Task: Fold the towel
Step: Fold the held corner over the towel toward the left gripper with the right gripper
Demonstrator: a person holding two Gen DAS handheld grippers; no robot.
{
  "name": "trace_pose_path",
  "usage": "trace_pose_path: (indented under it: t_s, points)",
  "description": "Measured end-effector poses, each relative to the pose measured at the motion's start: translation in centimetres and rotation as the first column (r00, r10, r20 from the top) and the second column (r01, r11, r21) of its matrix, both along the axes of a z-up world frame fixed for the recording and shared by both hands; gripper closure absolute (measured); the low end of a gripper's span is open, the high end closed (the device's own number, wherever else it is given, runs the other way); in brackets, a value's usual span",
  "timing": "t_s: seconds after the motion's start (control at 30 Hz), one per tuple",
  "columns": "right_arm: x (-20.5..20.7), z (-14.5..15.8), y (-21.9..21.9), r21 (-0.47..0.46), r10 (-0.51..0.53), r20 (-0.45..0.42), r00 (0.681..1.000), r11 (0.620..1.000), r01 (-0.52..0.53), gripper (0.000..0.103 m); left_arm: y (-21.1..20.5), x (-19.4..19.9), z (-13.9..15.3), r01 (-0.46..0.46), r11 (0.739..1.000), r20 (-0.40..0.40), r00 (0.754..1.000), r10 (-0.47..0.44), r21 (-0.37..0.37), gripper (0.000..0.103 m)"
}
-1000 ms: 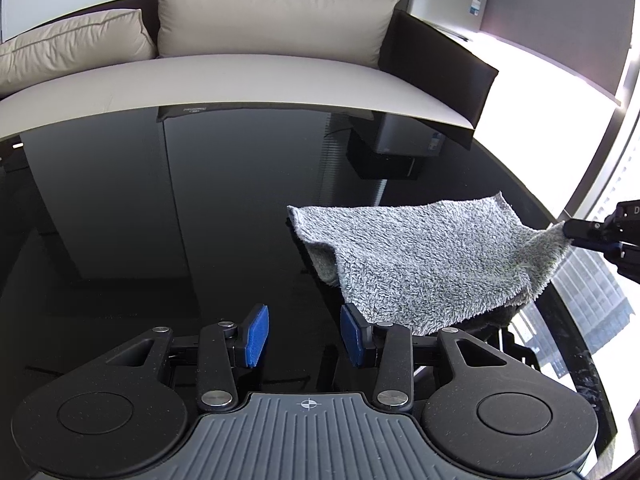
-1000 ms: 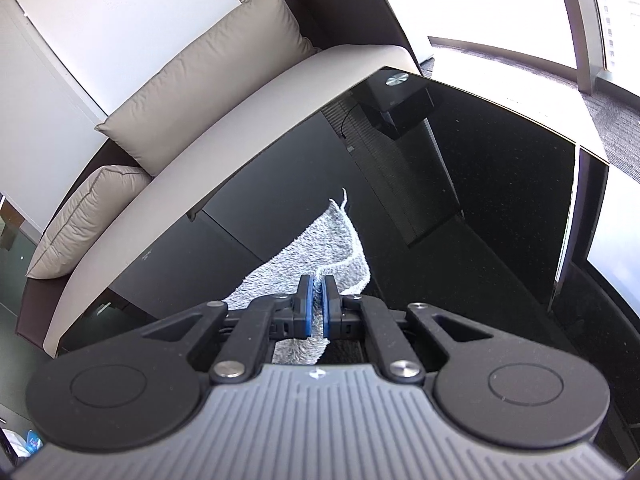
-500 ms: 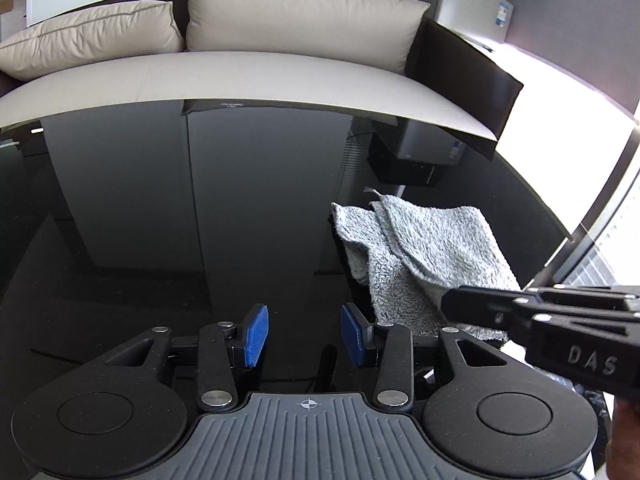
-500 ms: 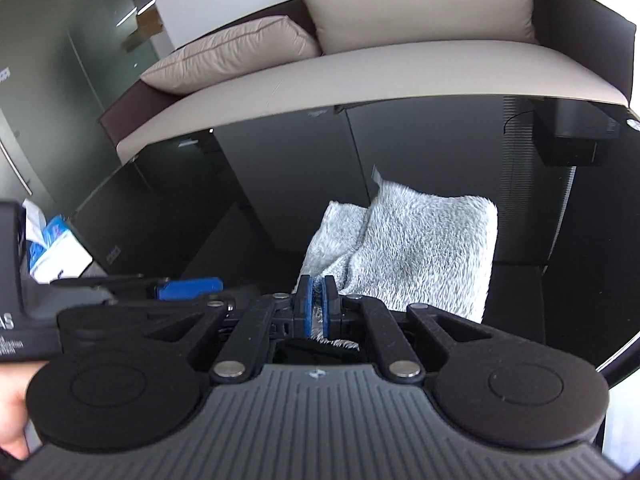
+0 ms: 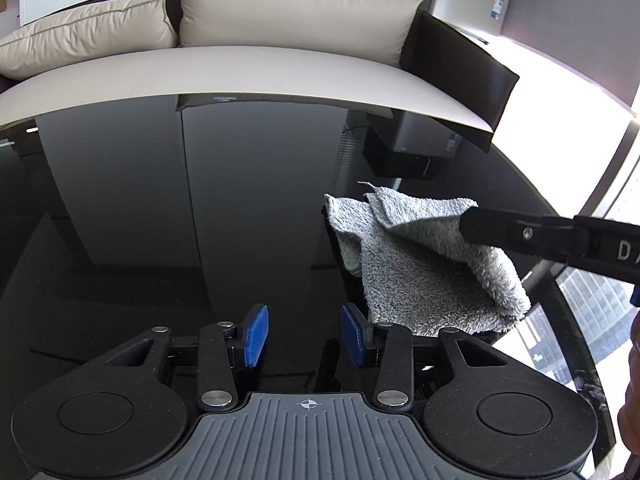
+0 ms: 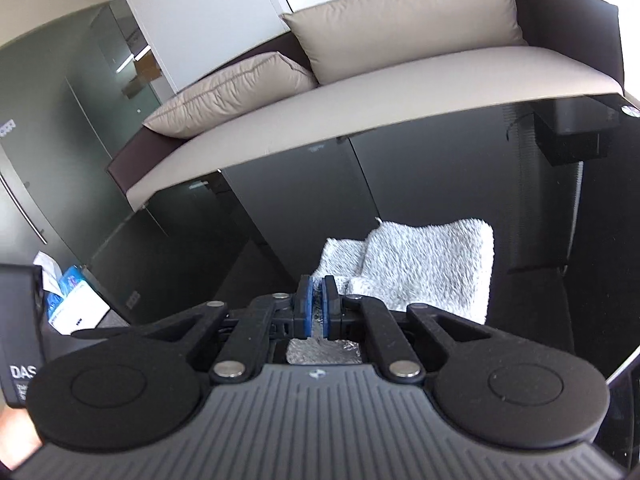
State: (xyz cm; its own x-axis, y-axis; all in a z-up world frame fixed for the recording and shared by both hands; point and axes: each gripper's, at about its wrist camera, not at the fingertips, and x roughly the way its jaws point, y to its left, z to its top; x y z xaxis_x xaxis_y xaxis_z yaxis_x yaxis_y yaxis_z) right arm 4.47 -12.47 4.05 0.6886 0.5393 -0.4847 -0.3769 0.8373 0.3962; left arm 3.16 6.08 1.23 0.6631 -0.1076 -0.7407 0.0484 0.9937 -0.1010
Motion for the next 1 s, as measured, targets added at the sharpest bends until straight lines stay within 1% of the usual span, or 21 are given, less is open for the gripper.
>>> trace_pose_path:
  t_s: [0.07, 0.17, 0.3, 0.43, 0.53, 0.63, 0.7, 0.77, 0.83, 0.9, 1.0]
  points:
    - [-0.2, 0.4, 0.4, 0.006, 0.027, 0.025, 0.999, 1.0, -0.028, 0.098, 0.1, -0.1, 0.0, -0.005, 1.0, 0.001, 1.0, 0.005, 0.001, 0.065]
    - [-0.4, 0.3, 0.8, 0.015, 0.063, 0.017, 0.998, 0.998, -0.063, 0.098, 0.5, -0.2, -0.1, -0.015, 1.0, -0.004, 1.0, 0.015, -0.001, 0.065]
    - [-0.3, -0.6, 1.3, -0.015, 0.081, -0.029, 0.996, 0.997, -0.082, 0.098, 0.9, -0.2, -0.1, -0.013, 1.0, -0.007, 1.0, 0.013, -0.023, 0.065]
    - [0.2, -1.7, 1.1, -0.018, 0.092, -0.087, 0.992, 0.995, -0.094, 0.098, 1.4, -0.1, 0.0, -0.018, 0.999, -0.009, 1.0, 0.018, -0.039, 0.065]
    - [0.4, -2.7, 0.9, -0.004, 0.095, -0.131, 0.987, 0.995, -0.096, 0.098, 1.7, 0.0, 0.2, -0.02, 0.998, -0.006, 1.0, 0.02, -0.064, 0.065]
    - [0.2, -3.5, 1.1, -0.012, 0.107, -0.151, 0.983, 0.994, -0.11, 0.098, 1.7, 0.2, 0.3, -0.015, 0.998, -0.001, 1.0, 0.015, -0.067, 0.065]
    - [-0.2, -3.7, 1.1, -0.009, 0.118, -0.146, 0.982, 0.993, -0.121, 0.097, 1.6, 0.5, 0.4, -0.01, 0.997, 0.004, 1.0, 0.01, -0.07, 0.065]
    - [-0.6, -3.9, 1.0, -0.005, 0.127, -0.141, 0.982, 0.992, -0.129, 0.092, 1.4, 0.8, 0.6, -0.002, 0.997, 0.015, 1.0, 0.003, -0.073, 0.065]
    - [-1.0, -3.7, 0.5, 0.004, 0.121, -0.13, 0.984, 0.993, -0.121, 0.069, 1.1, 1.1, 1.0, 0.011, 0.997, 0.034, 0.999, -0.009, -0.082, 0.065]
    - [-1.4, -3.5, 0.0, 0.013, 0.115, -0.119, 0.986, 0.993, -0.114, 0.065, 0.7, 1.5, 1.4, 0.027, 0.996, 0.049, 0.999, -0.023, -0.086, 0.065]
    - [-1.9, -3.0, -0.6, -0.001, 0.105, -0.092, 0.99, 0.994, -0.106, 0.065, -0.1, 2.6, 1.9, 0.053, 0.995, 0.068, 0.997, -0.047, -0.083, 0.065]
